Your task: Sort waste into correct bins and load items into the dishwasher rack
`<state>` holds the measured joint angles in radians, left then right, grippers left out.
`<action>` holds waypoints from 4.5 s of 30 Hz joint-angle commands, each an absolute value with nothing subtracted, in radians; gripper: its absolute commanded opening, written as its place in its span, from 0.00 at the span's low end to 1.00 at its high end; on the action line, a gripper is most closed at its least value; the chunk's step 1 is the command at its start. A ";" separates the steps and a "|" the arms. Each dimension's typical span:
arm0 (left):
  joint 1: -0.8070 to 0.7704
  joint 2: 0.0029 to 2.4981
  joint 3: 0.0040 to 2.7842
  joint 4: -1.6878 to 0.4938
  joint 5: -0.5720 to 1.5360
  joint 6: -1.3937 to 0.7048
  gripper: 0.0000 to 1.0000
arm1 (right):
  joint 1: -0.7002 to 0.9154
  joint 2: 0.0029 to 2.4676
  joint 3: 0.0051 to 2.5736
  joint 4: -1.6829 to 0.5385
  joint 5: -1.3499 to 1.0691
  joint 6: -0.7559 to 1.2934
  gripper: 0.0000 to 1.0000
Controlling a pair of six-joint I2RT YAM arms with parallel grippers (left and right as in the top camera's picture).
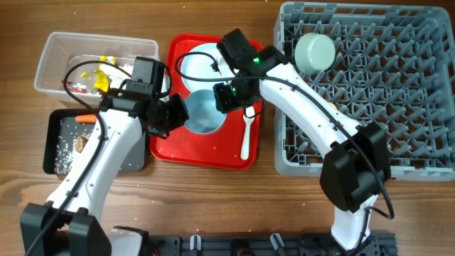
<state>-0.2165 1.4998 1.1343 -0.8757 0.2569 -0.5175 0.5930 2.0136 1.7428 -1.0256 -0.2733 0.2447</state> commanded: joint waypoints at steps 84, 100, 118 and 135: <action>-0.215 1.354 1.147 -0.812 0.303 -0.501 0.63 | 0.486 1.929 1.828 -1.107 -0.233 0.236 0.05; -0.182 1.317 1.147 -0.831 0.215 -0.501 1.00 | 0.005 1.666 1.820 -0.900 0.702 0.047 0.04; -0.182 1.317 1.147 -0.831 0.215 -0.502 1.00 | -0.085 1.977 1.761 -0.432 0.950 -0.341 0.04; -0.182 1.317 1.147 -0.831 0.215 -0.502 1.00 | -0.080 2.122 1.756 -0.382 0.968 -0.431 0.04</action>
